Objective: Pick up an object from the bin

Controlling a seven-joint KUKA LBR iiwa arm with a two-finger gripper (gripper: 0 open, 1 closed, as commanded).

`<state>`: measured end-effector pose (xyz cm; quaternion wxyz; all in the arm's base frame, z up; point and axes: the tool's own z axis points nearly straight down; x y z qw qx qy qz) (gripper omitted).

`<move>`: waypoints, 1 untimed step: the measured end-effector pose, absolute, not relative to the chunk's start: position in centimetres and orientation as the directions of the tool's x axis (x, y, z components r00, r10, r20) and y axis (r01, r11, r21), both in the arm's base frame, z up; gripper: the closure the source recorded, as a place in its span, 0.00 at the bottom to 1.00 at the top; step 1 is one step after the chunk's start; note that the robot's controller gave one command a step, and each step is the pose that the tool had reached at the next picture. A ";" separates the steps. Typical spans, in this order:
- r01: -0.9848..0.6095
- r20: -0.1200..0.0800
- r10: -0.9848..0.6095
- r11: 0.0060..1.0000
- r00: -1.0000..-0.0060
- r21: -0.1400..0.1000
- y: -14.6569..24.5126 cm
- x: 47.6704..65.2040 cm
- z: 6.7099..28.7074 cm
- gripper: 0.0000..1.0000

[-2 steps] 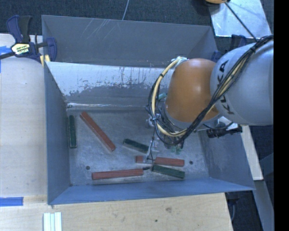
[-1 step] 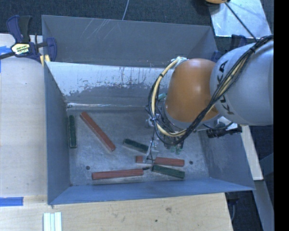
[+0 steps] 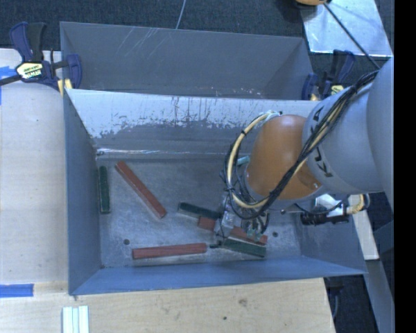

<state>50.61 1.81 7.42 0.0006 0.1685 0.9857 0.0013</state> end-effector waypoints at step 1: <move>0.335 -0.002 0.335 0.942 -0.942 0.001 1.7 50.6 7.2 0.00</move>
Offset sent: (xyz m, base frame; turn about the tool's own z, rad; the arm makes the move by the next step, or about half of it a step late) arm 0.0000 0.0000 0.0000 0.0000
